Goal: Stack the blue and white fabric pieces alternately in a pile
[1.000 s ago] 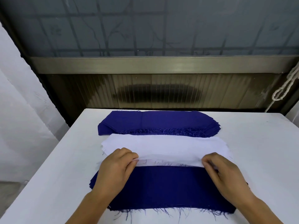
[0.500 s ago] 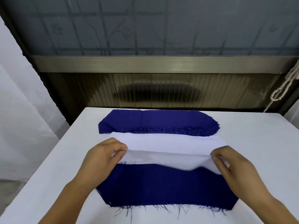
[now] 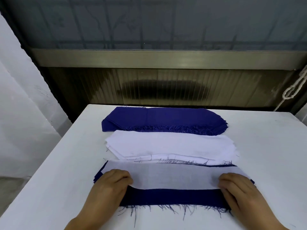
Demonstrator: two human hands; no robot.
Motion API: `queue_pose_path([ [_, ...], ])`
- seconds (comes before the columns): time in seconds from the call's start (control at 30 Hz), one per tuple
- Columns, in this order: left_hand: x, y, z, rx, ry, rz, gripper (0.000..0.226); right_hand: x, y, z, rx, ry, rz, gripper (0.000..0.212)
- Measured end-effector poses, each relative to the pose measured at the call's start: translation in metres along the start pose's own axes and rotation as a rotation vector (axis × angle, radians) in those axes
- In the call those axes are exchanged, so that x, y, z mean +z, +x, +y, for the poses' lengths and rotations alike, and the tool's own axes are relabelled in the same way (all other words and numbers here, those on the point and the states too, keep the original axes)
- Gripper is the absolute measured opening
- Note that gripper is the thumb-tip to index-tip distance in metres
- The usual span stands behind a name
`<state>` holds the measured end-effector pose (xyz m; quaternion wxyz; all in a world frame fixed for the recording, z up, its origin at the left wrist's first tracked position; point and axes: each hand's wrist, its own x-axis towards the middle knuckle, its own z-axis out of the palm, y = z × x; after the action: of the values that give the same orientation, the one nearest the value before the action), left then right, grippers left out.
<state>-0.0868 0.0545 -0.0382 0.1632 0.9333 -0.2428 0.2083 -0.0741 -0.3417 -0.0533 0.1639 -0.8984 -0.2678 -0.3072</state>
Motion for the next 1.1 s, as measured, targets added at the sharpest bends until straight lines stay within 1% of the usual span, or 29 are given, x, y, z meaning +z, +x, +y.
queue_pose_path([
  [0.1, 0.000, 0.000, -0.001, 0.028, -0.017, 0.010, 0.026, 0.000, 0.001, 0.001, 0.064, 0.015, -0.011, 0.050],
  [0.23, 0.005, -0.006, 0.001, 0.079, -0.033, 0.062, 0.024, -0.006, 0.002, -0.001, 0.075, 0.042, -0.011, 0.053],
  [0.27, 0.006, -0.008, 0.000, 0.081, -0.036, 0.070, 0.026, -0.007, 0.002, -0.001, 0.078, 0.051, -0.015, 0.053],
  [0.37, 0.007, -0.011, 0.001, 0.072, -0.051, 0.082, 0.043, -0.010, 0.003, -0.003, 0.068, 0.074, -0.019, 0.050],
  [0.4, 0.007, -0.012, 0.001, 0.068, -0.056, 0.082, 0.045, -0.011, 0.004, -0.004, 0.064, 0.078, -0.014, 0.049],
  [0.5, 0.008, -0.012, -0.001, 0.044, -0.074, 0.072, 0.039, -0.010, 0.004, -0.005, 0.055, 0.100, -0.008, 0.049],
  [0.6, 0.006, -0.011, -0.001, 0.018, -0.116, 0.050, 0.043, -0.011, 0.003, -0.006, 0.076, 0.119, -0.011, 0.048],
  [0.63, 0.006, -0.011, -0.001, 0.013, -0.122, 0.038, 0.040, -0.011, 0.002, -0.006, 0.083, 0.117, -0.016, 0.045],
  [0.73, 0.003, -0.011, 0.001, 0.001, -0.130, -0.007, 0.020, -0.012, 0.002, -0.006, 0.092, 0.104, -0.033, 0.030],
  [0.8, -0.001, -0.010, 0.003, -0.019, -0.143, -0.031, 0.015, -0.014, 0.002, -0.007, 0.083, 0.113, -0.046, 0.038],
  [0.83, -0.003, -0.009, 0.004, -0.033, -0.143, -0.047, 0.020, -0.015, 0.003, -0.007, 0.082, 0.119, -0.053, 0.043],
  [0.9, -0.008, -0.004, 0.007, -0.065, -0.130, -0.070, 0.035, -0.018, 0.006, -0.009, 0.088, 0.128, -0.073, 0.046],
  [0.97, -0.009, 0.005, 0.011, -0.092, -0.128, -0.085, 0.036, -0.020, 0.013, -0.012, 0.088, 0.135, -0.111, 0.042],
  [1.1, 0.004, 0.033, 0.029, -0.079, -0.128, -0.102, 0.019, -0.010, 0.040, -0.029, 0.113, 0.174, -0.236, 0.014],
])
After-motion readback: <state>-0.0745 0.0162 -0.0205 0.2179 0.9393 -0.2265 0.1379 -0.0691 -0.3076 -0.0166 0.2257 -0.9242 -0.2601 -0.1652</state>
